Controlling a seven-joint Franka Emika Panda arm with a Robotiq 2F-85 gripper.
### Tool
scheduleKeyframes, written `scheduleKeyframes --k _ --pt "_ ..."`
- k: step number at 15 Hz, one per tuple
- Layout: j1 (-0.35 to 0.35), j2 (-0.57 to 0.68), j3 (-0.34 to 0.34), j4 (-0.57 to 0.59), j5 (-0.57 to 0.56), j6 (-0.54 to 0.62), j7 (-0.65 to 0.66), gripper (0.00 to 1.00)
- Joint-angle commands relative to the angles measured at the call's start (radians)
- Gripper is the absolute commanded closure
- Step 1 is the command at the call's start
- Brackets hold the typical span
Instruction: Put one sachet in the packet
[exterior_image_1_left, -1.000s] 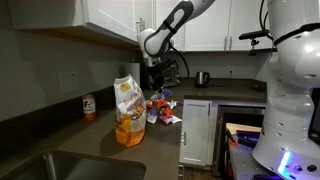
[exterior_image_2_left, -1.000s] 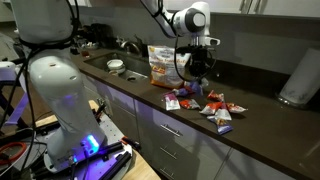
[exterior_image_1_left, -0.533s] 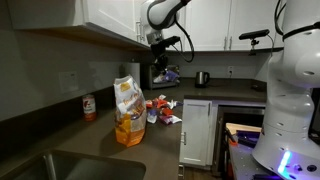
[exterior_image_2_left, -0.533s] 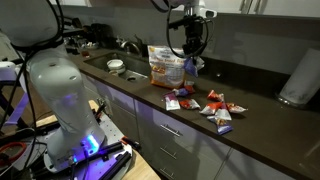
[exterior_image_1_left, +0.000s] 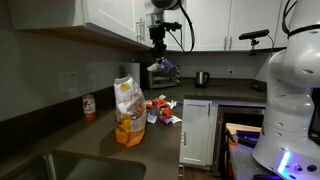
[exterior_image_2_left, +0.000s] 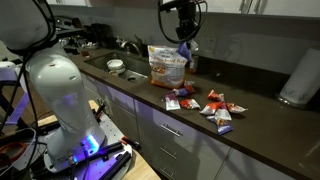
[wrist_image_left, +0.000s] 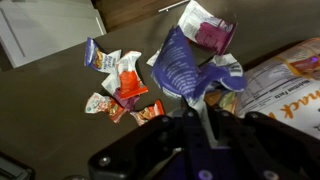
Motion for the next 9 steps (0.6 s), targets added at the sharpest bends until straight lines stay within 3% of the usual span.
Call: scheduleKeyframes --k 1,9 --pt "0.003 -0.026 0.034 0.02 0.068 -0.019 -0.065 0.95" --pt "0.05 -0.012 0.089 0.06 0.189 0.001 -0.16 0.95"
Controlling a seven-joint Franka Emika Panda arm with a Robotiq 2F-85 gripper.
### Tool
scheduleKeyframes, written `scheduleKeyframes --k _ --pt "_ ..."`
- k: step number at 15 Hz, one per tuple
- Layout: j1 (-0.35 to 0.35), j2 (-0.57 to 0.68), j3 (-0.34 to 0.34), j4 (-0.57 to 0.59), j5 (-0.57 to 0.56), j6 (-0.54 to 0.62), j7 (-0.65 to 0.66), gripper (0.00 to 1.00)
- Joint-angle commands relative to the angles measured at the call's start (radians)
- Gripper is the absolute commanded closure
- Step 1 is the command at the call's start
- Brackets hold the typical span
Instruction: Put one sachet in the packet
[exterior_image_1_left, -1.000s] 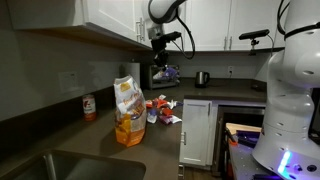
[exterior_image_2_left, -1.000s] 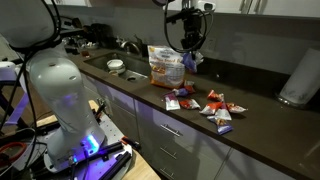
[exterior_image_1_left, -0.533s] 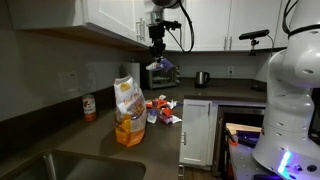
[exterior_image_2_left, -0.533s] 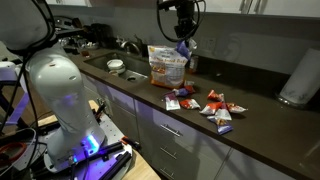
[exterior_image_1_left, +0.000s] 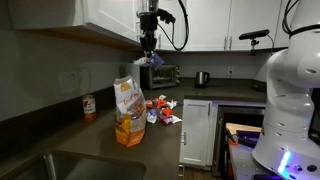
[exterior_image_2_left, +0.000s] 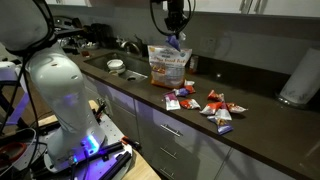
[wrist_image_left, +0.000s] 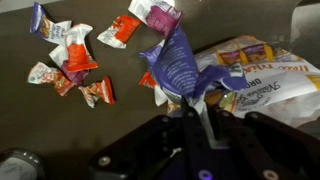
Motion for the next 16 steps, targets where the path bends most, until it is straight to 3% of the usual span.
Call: scheduleKeyframes --k 1,10,16 --pt "0.02 0.014 0.016 0.027 0.069 0.015 -0.095 0.95" --pt "0.069 0.074 0.033 0.024 0.268 0.154 -0.305 0.95" --pt "0.07 0.12 0.057 0.061 0.318 0.154 -0.369 0.95"
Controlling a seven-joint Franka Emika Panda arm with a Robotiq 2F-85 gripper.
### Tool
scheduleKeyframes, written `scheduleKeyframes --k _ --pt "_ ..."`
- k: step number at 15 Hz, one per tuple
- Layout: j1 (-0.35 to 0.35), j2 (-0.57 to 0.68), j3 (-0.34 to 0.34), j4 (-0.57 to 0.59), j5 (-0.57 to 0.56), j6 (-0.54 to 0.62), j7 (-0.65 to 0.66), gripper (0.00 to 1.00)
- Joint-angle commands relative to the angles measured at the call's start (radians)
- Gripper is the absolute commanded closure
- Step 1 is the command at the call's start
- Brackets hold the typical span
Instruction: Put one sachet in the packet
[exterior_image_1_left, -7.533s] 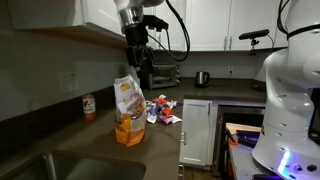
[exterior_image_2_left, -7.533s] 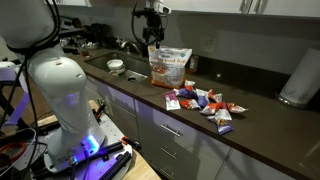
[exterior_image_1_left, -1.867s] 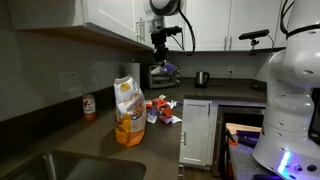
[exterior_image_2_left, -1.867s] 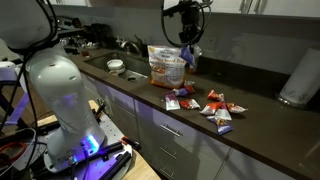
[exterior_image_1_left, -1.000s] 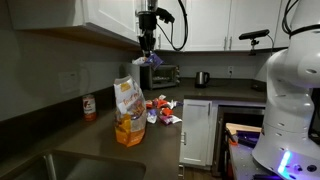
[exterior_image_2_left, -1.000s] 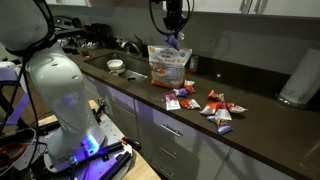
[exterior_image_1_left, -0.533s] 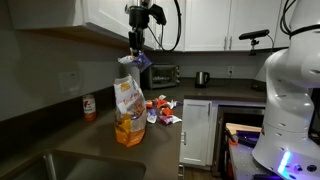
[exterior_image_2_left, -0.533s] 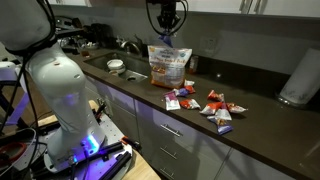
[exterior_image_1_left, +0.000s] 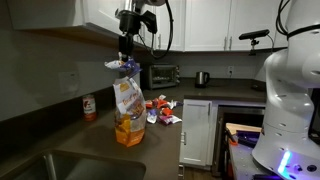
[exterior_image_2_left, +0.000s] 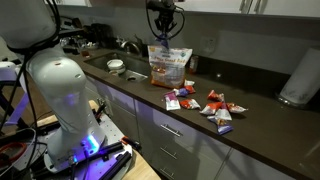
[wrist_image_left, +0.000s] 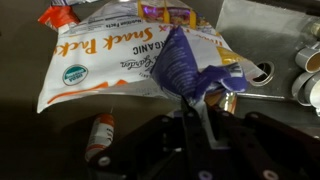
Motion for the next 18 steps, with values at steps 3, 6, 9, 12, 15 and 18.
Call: scheduleKeyframes --k 3,6,9,12,15,18 --pt "0.001 0.03 0.017 0.067 0.022 -0.011 -0.062 0.95" --pt "0.002 0.027 0.027 0.087 0.0 -0.019 -0.047 0.95" --pt "0.001 0.032 0.031 0.088 0.003 -0.015 -0.044 0.95" --pt "-0.002 0.044 0.029 0.085 0.013 -0.019 -0.045 0.95" --pt "-0.006 0.064 0.029 0.087 0.005 -0.028 -0.034 0.95" --pt "-0.009 0.079 0.028 0.087 0.005 -0.033 -0.036 0.95"
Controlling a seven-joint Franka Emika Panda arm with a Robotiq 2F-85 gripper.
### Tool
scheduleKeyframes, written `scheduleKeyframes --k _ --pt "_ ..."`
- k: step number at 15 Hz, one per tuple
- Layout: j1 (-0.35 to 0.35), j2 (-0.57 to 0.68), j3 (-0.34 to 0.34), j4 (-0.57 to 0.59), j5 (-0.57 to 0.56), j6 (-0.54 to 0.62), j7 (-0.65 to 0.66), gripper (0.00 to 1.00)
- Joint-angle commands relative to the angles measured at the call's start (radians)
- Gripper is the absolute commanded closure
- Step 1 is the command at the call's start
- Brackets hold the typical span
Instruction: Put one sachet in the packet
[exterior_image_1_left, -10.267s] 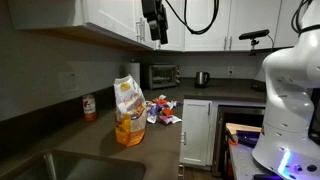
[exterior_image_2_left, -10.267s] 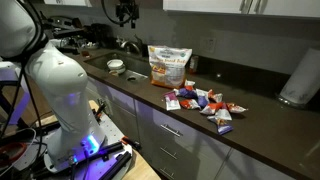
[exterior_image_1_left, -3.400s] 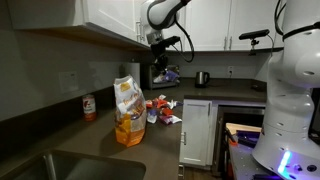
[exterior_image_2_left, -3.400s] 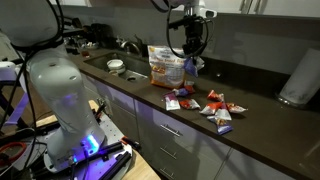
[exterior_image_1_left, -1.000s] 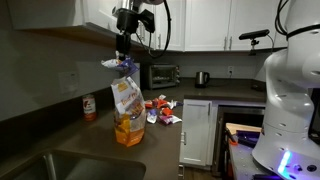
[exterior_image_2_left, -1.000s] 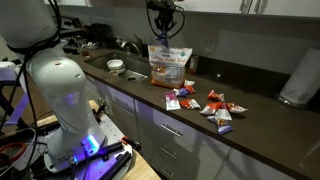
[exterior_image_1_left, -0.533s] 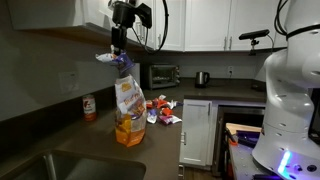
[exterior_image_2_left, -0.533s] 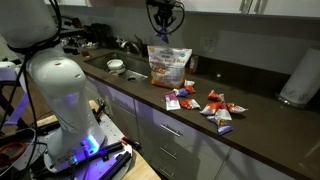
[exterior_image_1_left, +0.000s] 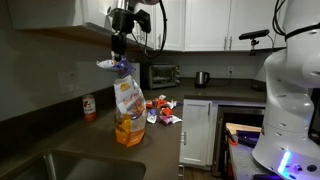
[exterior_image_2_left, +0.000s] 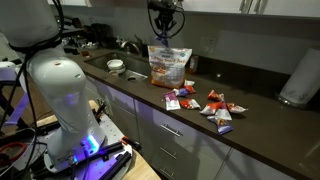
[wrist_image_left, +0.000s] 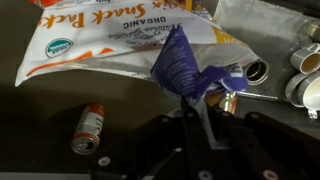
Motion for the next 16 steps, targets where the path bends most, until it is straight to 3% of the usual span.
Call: scheduleKeyframes --k 1,16 --pt "-0.008 0.026 -0.002 0.018 -0.004 -0.027 -0.01 0.95" --pt "-0.012 0.013 -0.011 -0.031 -0.099 -0.066 0.015 0.95"
